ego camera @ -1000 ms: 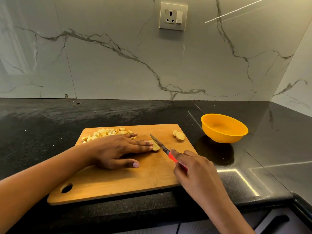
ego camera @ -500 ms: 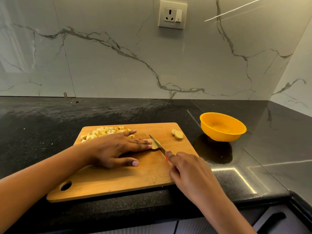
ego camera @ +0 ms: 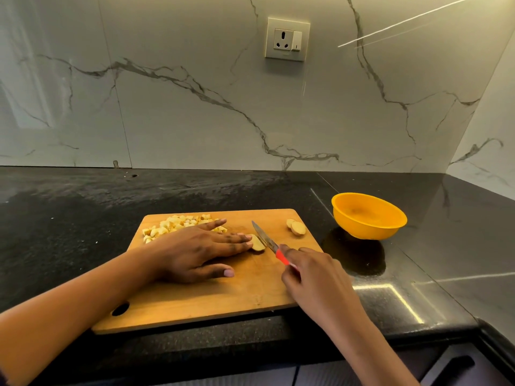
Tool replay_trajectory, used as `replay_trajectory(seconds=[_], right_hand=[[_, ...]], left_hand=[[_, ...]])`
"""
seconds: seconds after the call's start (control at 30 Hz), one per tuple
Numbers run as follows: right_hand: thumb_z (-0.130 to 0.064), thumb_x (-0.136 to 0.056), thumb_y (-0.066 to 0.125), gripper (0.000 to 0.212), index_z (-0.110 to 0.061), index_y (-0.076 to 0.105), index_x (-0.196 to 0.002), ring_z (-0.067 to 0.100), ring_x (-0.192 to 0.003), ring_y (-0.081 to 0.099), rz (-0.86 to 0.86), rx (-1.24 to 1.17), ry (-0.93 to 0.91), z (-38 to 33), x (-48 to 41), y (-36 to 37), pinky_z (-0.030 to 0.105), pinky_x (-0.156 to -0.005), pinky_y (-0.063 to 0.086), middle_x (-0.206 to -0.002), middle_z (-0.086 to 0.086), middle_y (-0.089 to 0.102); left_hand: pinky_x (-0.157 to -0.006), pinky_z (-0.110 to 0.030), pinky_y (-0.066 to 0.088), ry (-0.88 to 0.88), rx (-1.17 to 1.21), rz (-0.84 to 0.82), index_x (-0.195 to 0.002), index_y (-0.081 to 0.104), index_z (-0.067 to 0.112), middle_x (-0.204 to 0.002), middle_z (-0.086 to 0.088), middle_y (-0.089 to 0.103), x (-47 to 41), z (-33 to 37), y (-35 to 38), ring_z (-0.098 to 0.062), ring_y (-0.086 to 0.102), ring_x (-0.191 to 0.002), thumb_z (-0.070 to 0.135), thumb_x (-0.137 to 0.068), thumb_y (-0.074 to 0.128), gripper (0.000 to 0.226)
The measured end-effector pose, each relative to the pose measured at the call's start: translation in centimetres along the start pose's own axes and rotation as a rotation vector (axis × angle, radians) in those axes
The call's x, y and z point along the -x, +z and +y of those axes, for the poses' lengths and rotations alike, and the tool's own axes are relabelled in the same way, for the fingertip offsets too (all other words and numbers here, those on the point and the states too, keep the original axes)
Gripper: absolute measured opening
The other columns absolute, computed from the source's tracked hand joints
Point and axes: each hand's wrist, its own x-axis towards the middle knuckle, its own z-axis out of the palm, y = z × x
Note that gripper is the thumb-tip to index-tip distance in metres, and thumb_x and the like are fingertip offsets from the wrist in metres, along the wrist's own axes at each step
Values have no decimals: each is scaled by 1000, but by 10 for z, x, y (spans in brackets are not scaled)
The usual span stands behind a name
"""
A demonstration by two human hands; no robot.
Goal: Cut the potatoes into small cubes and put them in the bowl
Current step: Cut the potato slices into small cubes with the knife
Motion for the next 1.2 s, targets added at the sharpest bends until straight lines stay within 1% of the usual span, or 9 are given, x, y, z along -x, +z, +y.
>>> replay_trajectory(seconds=[0.23,0.37,0.53,0.7,0.77,0.87,0.97,1.07,1.2], right_hand=[[-32,-96,46,49,-35,35,-144,5,-85,52,1,-29,-53,2,2,0,18,-71,44,-104,-13,58],[-31,-97,44,48,-35,35,-144,5,-79,48,4,-12,-87,0,4,-3,15,-60,34,-93,-15,49],[-31,-98,41,50,-32,30,-147,3,-69,39,-62,16,-101,-3,2,-6,15,-54,29,-89,-15,43],[-31,-99,41,51,-25,28,-148,12,-95,50,-151,81,-106,-10,-18,-1,22,-70,35,-108,-4,55],[-30,-99,40,51,-24,28,-148,13,-97,51,-177,87,-107,-11,-16,-2,22,-72,36,-110,-3,55],[-31,-100,37,52,-25,22,-150,11,-92,48,-171,97,-122,-8,4,-10,22,-71,36,-104,-6,51],[-31,-100,34,53,-27,18,-150,7,-78,40,-164,95,-137,-10,28,-20,19,-59,30,-93,-11,40],[-31,-99,36,52,-30,23,-149,7,-69,37,-146,62,-111,-7,34,-27,18,-55,29,-89,-13,41],[-31,-98,39,49,-33,31,-146,7,-73,44,-72,44,-78,-6,29,-22,16,-56,29,-86,-13,44]], left_hand=[[-109,-16,-19,-14,-5,-13,-145,8,39,-153,21,10,0,-1,1,11,-1,-139,71,-86,3,67],[-109,-17,-19,-17,6,-17,-145,7,40,-153,21,9,0,0,1,10,-1,-139,73,-84,1,69],[-107,-14,-21,-29,4,-49,-146,6,39,-152,23,7,-2,-1,0,20,-8,-133,69,-87,6,66],[-107,-12,-21,-32,23,-41,-145,8,38,-151,23,9,-2,1,0,23,-5,-132,62,-91,14,60],[-108,-13,-20,-28,18,-32,-145,9,37,-151,22,10,-1,1,0,21,-4,-133,62,-92,14,59],[-109,-15,-20,-27,23,-32,-145,10,38,-152,22,11,-1,1,0,19,-2,-135,64,-91,9,61],[-109,-16,-21,-25,8,-34,-146,9,38,-152,22,10,-1,0,0,18,-3,-135,69,-87,2,66],[-109,-16,-21,-29,0,-27,-146,9,39,-153,22,11,-1,1,0,18,-2,-135,68,-88,3,65],[-109,-17,-21,-32,-27,6,-145,13,39,-152,21,13,1,2,0,18,-1,-135,67,-89,4,64]])
